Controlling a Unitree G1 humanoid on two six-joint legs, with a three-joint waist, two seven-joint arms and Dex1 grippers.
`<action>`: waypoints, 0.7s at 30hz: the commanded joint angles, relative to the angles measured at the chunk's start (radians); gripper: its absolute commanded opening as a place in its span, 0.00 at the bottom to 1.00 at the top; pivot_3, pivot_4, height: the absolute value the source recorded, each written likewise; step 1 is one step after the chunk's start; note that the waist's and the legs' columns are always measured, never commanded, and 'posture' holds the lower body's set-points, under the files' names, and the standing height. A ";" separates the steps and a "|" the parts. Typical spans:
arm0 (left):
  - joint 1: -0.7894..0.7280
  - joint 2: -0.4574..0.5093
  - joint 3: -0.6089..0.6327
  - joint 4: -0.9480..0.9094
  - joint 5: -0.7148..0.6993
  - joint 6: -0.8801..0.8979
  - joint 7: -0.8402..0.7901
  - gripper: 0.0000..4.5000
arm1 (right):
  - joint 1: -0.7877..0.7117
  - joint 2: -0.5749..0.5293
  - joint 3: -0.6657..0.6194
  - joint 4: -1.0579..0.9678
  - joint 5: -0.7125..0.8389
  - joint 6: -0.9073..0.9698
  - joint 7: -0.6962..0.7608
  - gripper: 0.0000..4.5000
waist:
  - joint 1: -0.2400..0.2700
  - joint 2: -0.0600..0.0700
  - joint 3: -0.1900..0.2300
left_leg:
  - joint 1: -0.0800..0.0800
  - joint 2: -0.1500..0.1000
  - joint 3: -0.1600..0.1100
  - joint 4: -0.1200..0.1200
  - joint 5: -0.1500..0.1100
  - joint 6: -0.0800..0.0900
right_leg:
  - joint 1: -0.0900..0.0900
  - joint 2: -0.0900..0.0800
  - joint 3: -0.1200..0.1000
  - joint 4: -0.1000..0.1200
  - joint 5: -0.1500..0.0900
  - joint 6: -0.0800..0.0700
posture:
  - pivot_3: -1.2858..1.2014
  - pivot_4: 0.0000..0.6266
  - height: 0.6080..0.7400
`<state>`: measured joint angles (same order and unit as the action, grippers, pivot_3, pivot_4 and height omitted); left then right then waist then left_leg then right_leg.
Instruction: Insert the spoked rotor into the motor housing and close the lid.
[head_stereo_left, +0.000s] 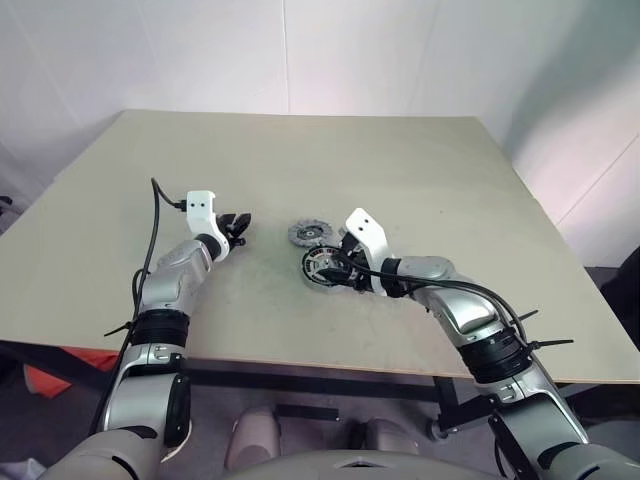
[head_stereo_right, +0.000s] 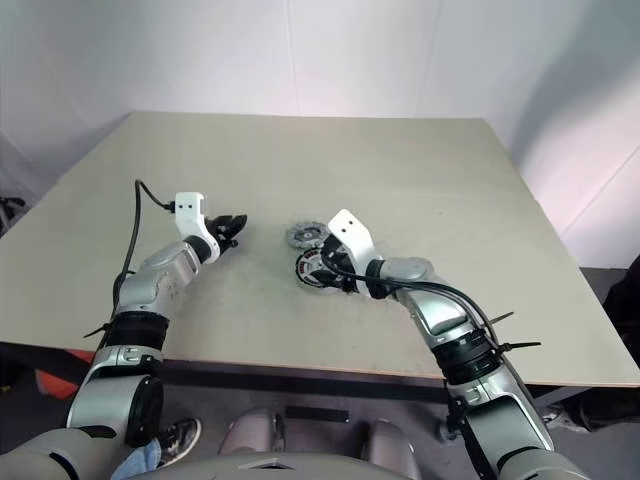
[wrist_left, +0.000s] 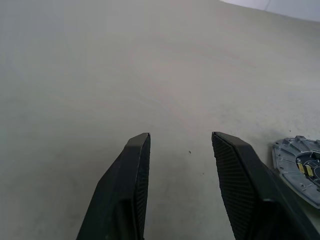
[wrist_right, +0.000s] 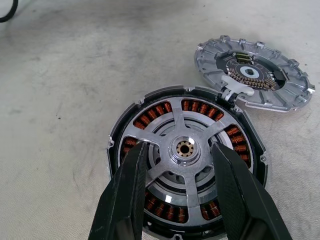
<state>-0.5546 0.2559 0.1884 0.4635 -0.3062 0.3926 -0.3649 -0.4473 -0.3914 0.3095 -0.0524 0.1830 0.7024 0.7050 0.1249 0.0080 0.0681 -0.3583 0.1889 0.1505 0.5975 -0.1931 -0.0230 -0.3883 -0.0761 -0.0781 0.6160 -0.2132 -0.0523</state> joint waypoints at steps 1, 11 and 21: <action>-0.022 0.001 0.006 -0.033 -0.003 -0.014 0.001 0.47 | -0.048 -0.027 -0.061 -0.092 0.038 -0.020 0.038 0.50 | 0.001 0.000 0.000 | 0.000 0.000 0.000 0.000 0.000 0.000 | 0.000 0.000 0.000 0.000 0.000 0.000 | 0.52 0.00 1.00; -0.012 -0.037 0.002 -0.030 0.001 -0.032 0.011 0.47 | -0.137 -0.331 0.017 0.043 -0.140 -0.533 0.351 0.59 | 0.004 0.000 0.000 | -0.007 -0.001 0.000 0.000 -0.001 0.002 | -0.003 0.000 0.000 -0.003 0.004 -0.006 | 0.52 0.00 1.00; 0.002 -0.064 0.007 -0.036 -0.001 -0.049 0.028 0.47 | -0.438 -0.302 0.234 0.497 -0.577 -1.173 0.255 0.99 | -0.022 -0.001 0.000 | -0.011 0.000 0.000 0.001 -0.002 0.004 | -0.010 0.000 -0.001 0.002 0.004 -0.008 | 0.52 0.00 1.00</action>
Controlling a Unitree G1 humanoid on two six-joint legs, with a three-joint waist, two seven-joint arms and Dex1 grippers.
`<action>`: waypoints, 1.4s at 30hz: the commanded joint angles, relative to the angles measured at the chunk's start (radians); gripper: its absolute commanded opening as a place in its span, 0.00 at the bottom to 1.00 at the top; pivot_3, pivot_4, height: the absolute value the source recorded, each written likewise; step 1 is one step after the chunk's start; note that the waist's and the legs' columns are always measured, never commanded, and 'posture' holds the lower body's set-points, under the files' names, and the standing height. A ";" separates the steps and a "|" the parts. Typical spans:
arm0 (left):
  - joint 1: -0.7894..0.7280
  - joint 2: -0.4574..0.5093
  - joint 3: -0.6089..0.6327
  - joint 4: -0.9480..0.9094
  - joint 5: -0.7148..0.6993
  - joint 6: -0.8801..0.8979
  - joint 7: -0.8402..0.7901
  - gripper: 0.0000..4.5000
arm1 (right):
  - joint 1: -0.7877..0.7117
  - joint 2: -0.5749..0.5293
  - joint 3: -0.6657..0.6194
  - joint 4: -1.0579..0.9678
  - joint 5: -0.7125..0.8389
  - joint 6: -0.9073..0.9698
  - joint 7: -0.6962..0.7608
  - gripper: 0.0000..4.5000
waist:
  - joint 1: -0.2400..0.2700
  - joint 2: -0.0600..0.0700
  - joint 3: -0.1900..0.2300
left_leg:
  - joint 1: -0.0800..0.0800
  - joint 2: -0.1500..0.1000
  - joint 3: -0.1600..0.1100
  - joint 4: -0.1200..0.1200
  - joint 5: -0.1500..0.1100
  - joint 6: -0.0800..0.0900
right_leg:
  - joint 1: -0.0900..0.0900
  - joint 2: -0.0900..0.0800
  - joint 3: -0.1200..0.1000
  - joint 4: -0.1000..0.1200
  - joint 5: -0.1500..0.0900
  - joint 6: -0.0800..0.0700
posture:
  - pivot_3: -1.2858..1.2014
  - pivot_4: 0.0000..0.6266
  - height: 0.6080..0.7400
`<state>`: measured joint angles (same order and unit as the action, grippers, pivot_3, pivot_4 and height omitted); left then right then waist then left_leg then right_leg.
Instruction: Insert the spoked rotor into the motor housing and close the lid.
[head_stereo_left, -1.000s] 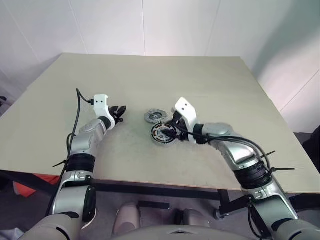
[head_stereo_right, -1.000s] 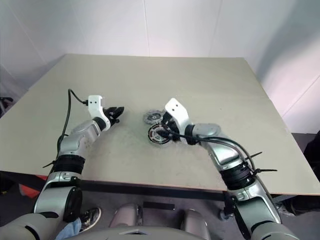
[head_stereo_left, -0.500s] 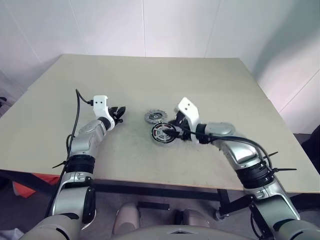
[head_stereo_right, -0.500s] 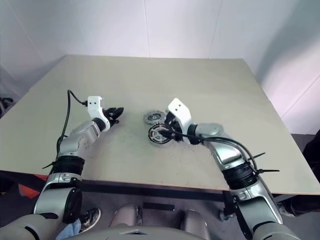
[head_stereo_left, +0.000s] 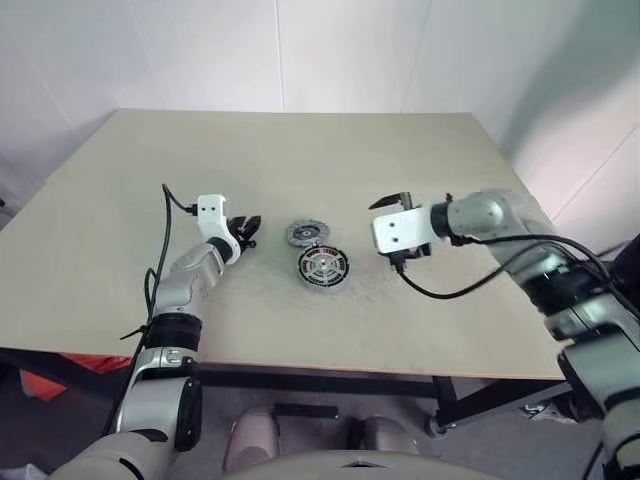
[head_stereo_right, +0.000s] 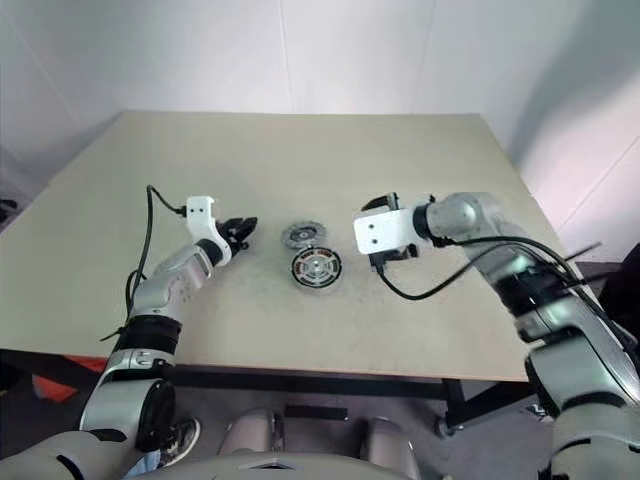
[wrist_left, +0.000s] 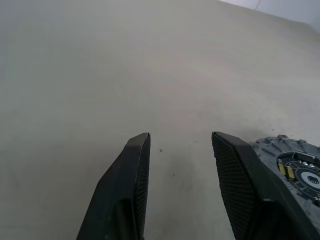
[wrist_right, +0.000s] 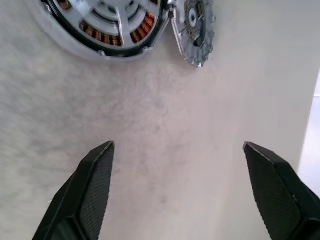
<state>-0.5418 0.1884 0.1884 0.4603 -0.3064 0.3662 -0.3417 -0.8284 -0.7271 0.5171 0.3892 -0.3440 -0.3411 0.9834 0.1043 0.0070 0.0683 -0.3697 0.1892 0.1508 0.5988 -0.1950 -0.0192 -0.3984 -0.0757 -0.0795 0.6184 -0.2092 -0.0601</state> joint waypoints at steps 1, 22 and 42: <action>-0.009 0.003 0.008 -0.034 -0.001 -0.024 0.007 0.47 | -0.074 0.051 0.033 0.081 -0.062 -0.160 -0.028 0.99 | -0.003 0.000 0.000 | -0.001 0.000 0.000 0.000 0.000 0.001 | -0.001 0.000 0.000 0.000 0.000 0.000 | 0.52 0.00 1.00; 0.028 0.010 0.016 -0.082 -0.007 -0.016 0.027 0.47 | -0.163 0.170 0.117 0.306 -0.234 -0.464 -0.052 0.63 | -0.010 -0.001 0.000 | -0.010 0.000 0.000 0.015 -0.006 0.011 | -0.005 -0.002 0.001 0.005 0.001 -0.001 | 0.52 0.00 1.00; 0.028 0.023 0.022 -0.072 -0.005 -0.018 0.034 0.47 | -0.181 0.226 0.126 0.365 -0.284 -0.490 -0.095 0.23 | -0.019 -0.001 0.000 | -0.009 0.001 0.001 0.015 -0.006 0.011 | -0.005 -0.001 0.001 0.006 0.001 -0.001 | 0.52 0.00 1.00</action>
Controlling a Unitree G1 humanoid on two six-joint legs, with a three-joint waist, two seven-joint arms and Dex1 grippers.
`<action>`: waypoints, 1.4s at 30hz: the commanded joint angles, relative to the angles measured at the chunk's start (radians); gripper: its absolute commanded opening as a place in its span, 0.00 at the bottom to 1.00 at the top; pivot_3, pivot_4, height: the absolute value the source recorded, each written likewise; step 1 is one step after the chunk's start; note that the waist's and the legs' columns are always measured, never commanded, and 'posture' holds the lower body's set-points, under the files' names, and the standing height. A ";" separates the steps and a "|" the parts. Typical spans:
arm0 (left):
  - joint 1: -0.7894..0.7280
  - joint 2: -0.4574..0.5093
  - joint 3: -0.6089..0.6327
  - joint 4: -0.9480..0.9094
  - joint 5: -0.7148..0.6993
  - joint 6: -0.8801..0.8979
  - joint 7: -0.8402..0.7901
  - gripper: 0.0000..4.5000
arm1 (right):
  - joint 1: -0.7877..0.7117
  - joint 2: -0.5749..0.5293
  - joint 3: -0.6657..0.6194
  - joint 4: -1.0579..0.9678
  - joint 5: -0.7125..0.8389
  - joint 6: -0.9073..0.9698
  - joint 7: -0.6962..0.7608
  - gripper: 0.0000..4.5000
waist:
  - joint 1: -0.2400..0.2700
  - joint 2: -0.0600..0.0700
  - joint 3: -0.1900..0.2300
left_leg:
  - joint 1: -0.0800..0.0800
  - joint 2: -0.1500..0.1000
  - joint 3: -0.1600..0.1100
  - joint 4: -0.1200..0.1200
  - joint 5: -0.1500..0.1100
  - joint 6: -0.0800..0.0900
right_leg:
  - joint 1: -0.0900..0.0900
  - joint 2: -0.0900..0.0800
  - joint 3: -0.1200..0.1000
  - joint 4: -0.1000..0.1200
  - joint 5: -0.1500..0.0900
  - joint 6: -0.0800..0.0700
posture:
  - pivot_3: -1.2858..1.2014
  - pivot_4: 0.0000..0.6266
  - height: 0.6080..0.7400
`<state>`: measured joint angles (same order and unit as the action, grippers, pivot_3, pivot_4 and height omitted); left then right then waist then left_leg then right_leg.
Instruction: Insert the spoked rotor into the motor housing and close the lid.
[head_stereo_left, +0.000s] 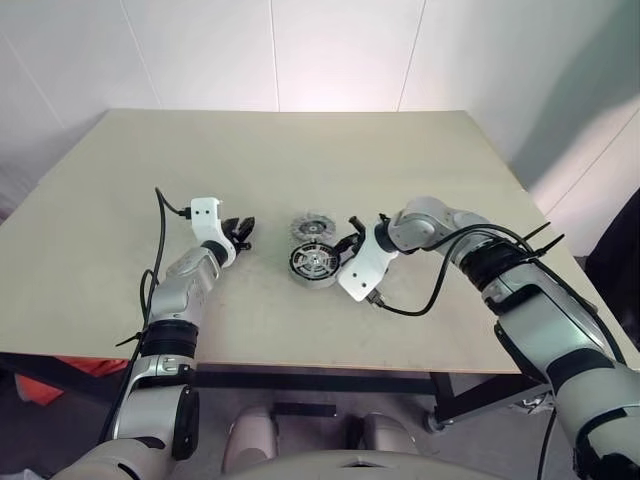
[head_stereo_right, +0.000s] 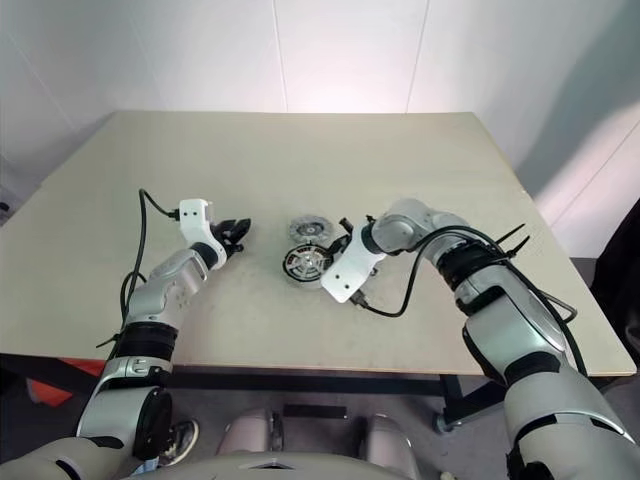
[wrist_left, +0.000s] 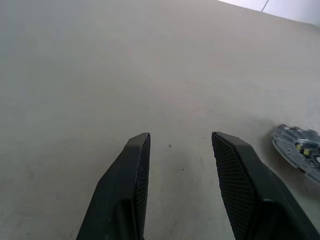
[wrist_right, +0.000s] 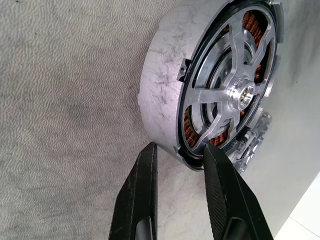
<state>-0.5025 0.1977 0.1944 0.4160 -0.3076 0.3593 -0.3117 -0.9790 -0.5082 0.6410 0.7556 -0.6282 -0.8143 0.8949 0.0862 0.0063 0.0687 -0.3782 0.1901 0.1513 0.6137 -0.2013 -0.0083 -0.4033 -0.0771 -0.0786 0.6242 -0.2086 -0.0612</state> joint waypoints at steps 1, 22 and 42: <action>-0.011 0.014 0.016 -0.029 -0.004 -0.012 0.005 0.47 | -0.032 0.008 0.002 0.000 0.000 -0.018 -0.007 0.23 | -0.003 0.000 0.000 | 0.000 0.000 0.000 0.000 0.000 0.000 | 0.000 0.000 0.000 0.000 0.000 0.000 | 0.52 0.00 1.00; -0.010 0.008 0.010 -0.020 0.000 -0.019 0.007 0.47 | 0.189 -0.062 -0.120 -0.429 0.249 0.510 0.322 0.23 | 0.007 0.000 0.000 | -0.001 0.000 0.000 0.000 0.002 0.004 | 0.000 0.000 0.000 -0.001 0.000 0.000 | 0.52 0.00 1.00; -0.011 0.018 0.014 -0.020 0.000 -0.020 0.006 0.47 | 0.192 -0.094 -0.056 -0.445 0.234 0.376 0.382 0.67 | 0.010 -0.001 0.000 | 0.002 0.000 0.000 0.000 0.000 0.000 | 0.003 0.000 0.000 -0.001 0.000 0.000 | 0.52 0.00 1.00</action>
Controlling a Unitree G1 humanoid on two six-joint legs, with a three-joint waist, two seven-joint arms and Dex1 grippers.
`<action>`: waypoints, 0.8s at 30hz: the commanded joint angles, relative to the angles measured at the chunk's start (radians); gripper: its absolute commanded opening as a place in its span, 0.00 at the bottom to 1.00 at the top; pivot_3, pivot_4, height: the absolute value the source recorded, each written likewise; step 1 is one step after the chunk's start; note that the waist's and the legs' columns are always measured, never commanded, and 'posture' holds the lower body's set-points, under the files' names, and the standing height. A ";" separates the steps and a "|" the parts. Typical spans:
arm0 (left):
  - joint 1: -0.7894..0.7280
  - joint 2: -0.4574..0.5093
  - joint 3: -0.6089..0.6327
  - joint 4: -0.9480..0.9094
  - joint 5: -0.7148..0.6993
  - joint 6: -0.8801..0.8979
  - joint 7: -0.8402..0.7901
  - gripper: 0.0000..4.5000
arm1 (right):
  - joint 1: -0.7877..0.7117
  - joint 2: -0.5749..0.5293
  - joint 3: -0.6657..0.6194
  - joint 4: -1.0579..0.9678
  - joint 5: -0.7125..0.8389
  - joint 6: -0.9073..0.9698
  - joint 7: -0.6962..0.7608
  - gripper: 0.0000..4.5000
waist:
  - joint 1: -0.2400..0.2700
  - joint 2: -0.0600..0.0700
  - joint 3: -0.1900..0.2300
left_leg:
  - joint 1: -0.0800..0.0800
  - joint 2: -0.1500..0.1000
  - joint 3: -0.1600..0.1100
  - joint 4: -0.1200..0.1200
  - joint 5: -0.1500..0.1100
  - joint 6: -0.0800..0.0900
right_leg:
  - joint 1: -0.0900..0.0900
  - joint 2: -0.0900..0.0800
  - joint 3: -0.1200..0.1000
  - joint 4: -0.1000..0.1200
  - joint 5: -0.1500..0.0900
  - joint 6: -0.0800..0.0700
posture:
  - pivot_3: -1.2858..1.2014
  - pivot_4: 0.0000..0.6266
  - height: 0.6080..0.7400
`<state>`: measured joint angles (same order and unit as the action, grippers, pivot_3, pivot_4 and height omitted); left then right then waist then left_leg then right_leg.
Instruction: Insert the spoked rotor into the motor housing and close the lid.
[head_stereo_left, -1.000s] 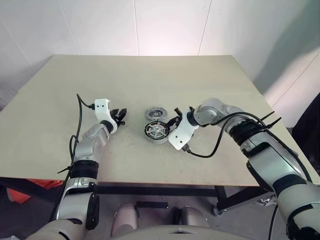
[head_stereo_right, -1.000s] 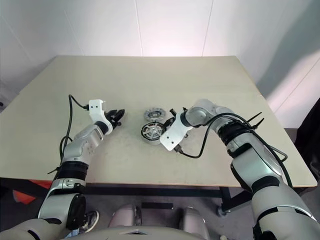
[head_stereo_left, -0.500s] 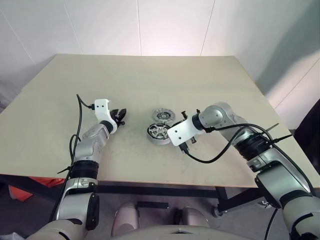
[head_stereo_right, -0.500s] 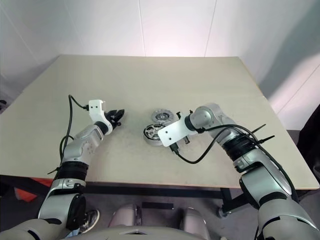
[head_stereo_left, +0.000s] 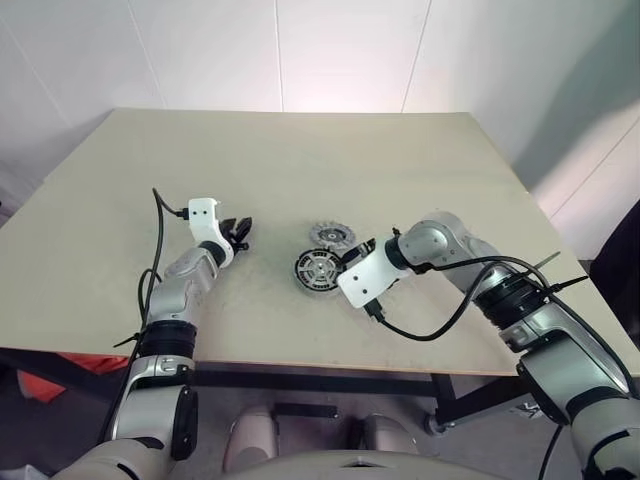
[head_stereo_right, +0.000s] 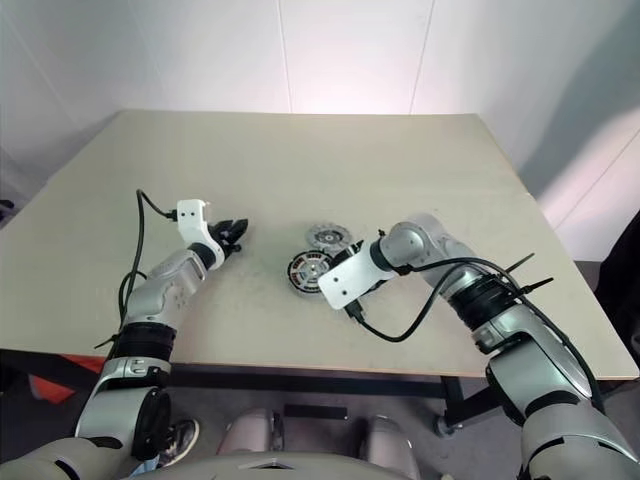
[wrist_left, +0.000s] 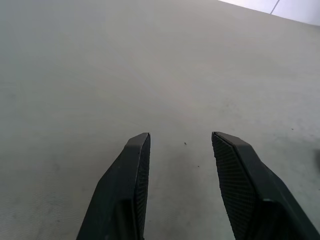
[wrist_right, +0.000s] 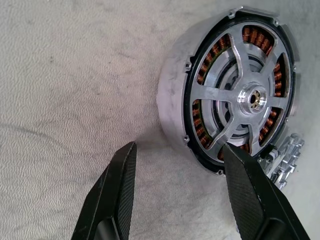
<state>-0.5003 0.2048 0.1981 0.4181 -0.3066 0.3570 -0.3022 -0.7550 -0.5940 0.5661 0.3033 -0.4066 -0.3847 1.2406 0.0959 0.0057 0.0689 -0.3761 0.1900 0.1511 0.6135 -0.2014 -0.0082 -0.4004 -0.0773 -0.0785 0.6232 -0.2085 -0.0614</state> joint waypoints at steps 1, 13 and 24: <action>-0.012 0.011 0.010 -0.024 -0.001 -0.017 -0.003 0.47 | -0.038 -0.008 0.022 0.018 0.013 -0.065 0.042 0.63 | 0.000 0.000 0.000 | 0.000 0.000 0.000 0.000 0.000 0.000 | 0.000 0.000 0.000 0.000 0.000 0.000 | 0.52 0.00 1.00; 0.008 0.009 0.018 -0.043 -0.006 -0.015 0.012 0.47 | -0.078 0.028 0.024 0.099 0.001 -0.096 0.042 0.12 | -0.003 -0.001 -0.001 | 0.003 0.001 0.000 0.000 0.000 0.000 | 0.002 0.000 0.000 0.001 0.000 0.000 | 0.52 0.00 1.00; 0.010 0.004 0.014 -0.040 -0.005 -0.016 0.011 0.47 | -0.039 0.136 -0.072 -0.067 0.079 0.426 0.062 0.00 | -0.022 -0.002 -0.001 | 0.011 0.001 0.000 -0.001 0.001 -0.002 | 0.010 0.001 0.000 0.000 0.000 0.000 | 0.52 0.00 1.00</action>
<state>-0.4826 0.2051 0.2049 0.4145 -0.3078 0.3570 -0.2910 -0.7753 -0.4712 0.5316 0.2931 -0.3558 -0.0141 1.3124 0.0741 0.0036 0.0681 -0.3649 0.1914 0.1506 0.6127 -0.2003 -0.0103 -0.3911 -0.0764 -0.0783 0.6234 -0.2082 -0.0615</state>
